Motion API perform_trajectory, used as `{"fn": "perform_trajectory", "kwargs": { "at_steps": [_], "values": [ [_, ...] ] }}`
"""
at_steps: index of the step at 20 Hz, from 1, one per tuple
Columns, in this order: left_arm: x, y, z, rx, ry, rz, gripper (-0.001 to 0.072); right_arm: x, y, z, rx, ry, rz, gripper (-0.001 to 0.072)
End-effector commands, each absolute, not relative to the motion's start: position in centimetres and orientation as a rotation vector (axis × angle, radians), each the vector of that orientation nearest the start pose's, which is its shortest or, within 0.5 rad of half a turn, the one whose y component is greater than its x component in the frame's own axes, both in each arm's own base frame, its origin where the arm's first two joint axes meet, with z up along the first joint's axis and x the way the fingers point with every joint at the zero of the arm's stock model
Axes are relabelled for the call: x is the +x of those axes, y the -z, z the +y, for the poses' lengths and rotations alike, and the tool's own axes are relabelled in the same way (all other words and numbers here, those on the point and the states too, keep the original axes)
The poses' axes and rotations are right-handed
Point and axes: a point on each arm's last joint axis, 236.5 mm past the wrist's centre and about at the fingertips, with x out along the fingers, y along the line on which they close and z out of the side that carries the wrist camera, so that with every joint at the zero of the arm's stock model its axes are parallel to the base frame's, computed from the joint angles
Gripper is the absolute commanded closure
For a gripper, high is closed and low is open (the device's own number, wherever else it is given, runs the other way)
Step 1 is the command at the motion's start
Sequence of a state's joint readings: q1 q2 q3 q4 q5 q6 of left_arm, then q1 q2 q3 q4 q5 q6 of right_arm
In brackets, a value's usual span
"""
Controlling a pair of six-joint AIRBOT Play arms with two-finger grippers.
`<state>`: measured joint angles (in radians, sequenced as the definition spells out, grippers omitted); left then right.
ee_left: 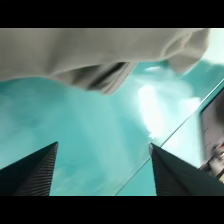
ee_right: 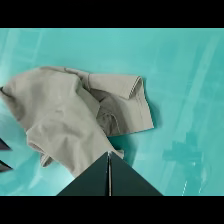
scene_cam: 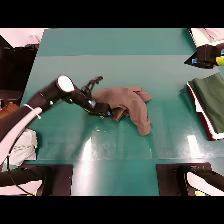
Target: Fold the shirts.
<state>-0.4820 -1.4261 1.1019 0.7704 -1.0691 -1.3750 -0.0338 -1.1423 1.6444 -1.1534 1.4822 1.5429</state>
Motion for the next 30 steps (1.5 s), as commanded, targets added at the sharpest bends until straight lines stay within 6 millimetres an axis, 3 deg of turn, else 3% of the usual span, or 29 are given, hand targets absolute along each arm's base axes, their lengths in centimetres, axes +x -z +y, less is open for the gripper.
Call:
{"fn": "perform_trajectory", "kwargs": {
  "at_steps": [1, 4, 10, 11, 14, 17, 20, 21, 22, 23, 27, 30],
  "values": [
    [28.5, 2.5, -34.8, -0.407, 0.797, 1.304, 0.0041, 36.7, -21.9, 8.4, 0.229, -0.352, 1.007, 0.0696],
    [29.9, 2.5, -36.5, -0.334, 0.772, 1.158, 0.0042, 36.3, -21.5, 8.4, 0.227, -0.355, 1.035, 0.0696],
    [30.9, 5.7, -36.2, -0.294, 0.673, 1.162, 0.0043, 36.2, -21.4, 8.4, 0.227, -0.356, 1.038, 0.0696],
    [31.0, 6.0, -36.2, -0.292, 0.669, 1.162, 0.0099, 36.2, -21.4, 8.4, 0.226, -0.356, 1.039, 0.0696],
    [31.3, 5.3, -36.5, -0.283, 0.683, 1.145, 0.0676, 35.7, -21.1, 8.5, 0.222, -0.361, 1.066, 0.0696],
    [31.3, 2.3, -36.1, -0.213, 0.744, 1.143, 0.0681, 34.2, -19.7, 8.7, 0.225, -0.373, 1.132, 0.0695],
    [32.3, -2.8, -32.7, -0.077, 0.762, 1.069, 0.0681, 31.5, -15.0, 8.9, 0.250, -0.374, 1.242, 0.0684],
    [32.6, -4.3, -31.6, -0.061, 0.754, 1.040, 0.0681, 30.2, -13.1, 9.5, 0.282, -0.391, 1.287, 0.0511],
    [32.8, -5.7, -30.5, -0.050, 0.744, 1.009, 0.0681, 28.9, -11.0, 10.6, 0.325, -0.434, 1.330, 0.0178],
    [33.0, -6.8, -29.7, -0.043, 0.735, 0.986, 0.0680, 27.7, -9.1, 11.7, 0.368, -0.471, 1.364, 0.0047],
    [32.9, -7.4, -29.0, -0.022, 0.729, 0.975, 0.0680, 24.3, -0.6, 15.5, 0.433, -0.489, 1.453, 0.0049],
    [32.7, -7.3, -28.9, -0.018, 0.731, 0.986, 0.0681, 22.8, 3.1, 19.2, 0.372, -0.528, 1.419, 0.0048]
  ]
}}
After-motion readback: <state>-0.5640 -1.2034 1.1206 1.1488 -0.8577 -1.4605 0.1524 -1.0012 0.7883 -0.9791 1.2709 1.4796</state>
